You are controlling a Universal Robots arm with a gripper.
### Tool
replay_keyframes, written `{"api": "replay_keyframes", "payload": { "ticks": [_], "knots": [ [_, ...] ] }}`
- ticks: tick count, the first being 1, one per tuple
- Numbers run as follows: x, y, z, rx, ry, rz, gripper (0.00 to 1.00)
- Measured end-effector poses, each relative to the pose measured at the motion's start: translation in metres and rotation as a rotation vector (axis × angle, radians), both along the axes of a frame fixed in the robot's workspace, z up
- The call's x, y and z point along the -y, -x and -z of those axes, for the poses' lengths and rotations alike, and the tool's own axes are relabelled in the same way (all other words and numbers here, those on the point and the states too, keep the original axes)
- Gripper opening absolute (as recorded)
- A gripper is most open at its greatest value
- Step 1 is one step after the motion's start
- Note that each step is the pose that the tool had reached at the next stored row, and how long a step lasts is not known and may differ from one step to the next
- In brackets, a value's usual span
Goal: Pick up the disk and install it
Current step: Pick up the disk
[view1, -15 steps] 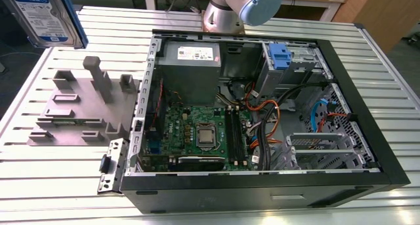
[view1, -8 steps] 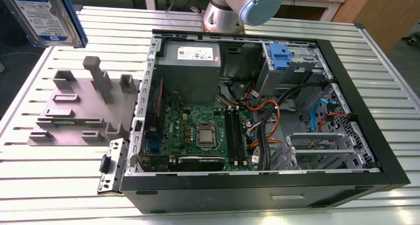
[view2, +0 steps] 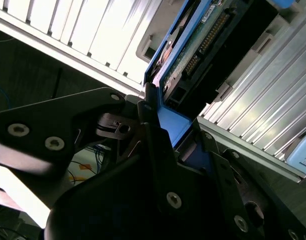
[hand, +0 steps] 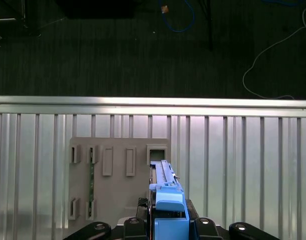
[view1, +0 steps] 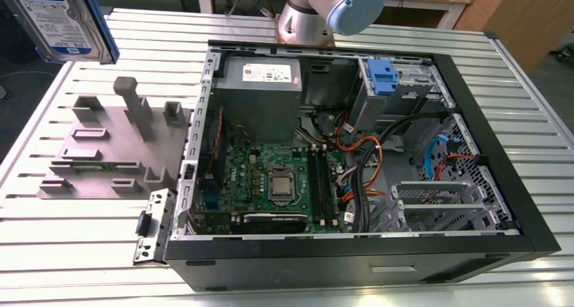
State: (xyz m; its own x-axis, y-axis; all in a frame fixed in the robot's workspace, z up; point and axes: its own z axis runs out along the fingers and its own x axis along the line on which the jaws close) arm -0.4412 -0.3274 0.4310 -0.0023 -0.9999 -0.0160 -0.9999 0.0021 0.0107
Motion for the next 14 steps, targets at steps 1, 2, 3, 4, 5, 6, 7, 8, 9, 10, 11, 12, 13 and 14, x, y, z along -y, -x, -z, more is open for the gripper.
{"api": "replay_keyframes", "payload": {
  "ticks": [1,2,3,4,5,6,7,8,9,10,11,12,13,14],
  "knots": [
    [0.0,0.0,-0.0004,0.0,0.0,0.0,0.36],
    [0.0,0.0,-0.0007,0.0,0.0,0.0,0.36],
    [0.0,0.0,-0.0011,0.0,0.0,0.0,0.36],
    [0.0,0.0,-0.0014,0.0,0.0,0.0,0.36],
    [0.0,0.0,-0.0018,0.0,0.0,0.0,0.36],
    [0.0,0.0,-0.0021,0.0,0.0,0.0,0.36],
    [0.0,0.0,-0.0025,-0.0001,0.0,0.0,0.36],
    [0.0,0.0,-0.0028,-0.0001,0.0,0.0,0.36],
    [0.0,0.0,-0.0031,0.0,0.0,0.0,0.36],
    [0.0,0.0,-0.0035,0.0,0.0,0.0,0.36],
    [0.0,0.0,-0.0039,0.0,0.0,0.0,0.36],
    [0.0,0.0,-0.0042,0.0,0.0,0.0,0.36],
    [0.0,0.0,-0.0046,0.0,0.0,0.0,0.36],
    [0.0,0.0,-0.0049,0.0,0.0,0.0,0.36]
  ]
}}
